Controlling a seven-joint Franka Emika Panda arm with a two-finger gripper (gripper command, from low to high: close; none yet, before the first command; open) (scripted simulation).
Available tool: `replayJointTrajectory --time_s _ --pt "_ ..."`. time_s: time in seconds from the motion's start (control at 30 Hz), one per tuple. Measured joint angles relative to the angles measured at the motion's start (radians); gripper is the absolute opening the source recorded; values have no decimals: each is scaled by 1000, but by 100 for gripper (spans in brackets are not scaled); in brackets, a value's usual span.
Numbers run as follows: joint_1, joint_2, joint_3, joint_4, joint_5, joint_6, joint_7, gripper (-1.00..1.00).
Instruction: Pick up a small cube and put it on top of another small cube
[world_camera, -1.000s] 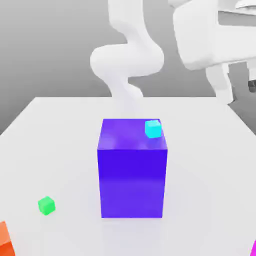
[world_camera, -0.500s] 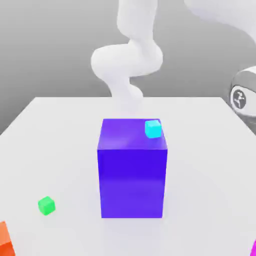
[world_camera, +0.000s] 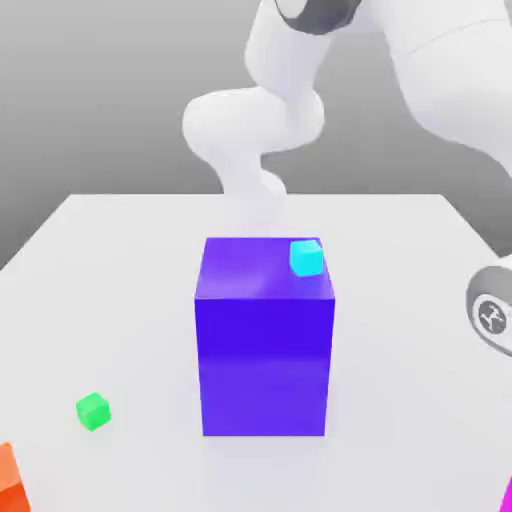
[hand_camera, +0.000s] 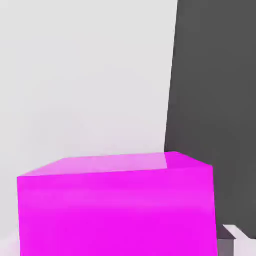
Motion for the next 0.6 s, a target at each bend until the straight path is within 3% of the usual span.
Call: replayJointTrajectory --time_s 0.23,0.6 --pt "-100 -166 -163 -128 -8 -33 109 -100" --pt "-335 -445 -462 -487 -42 50 314 -100"
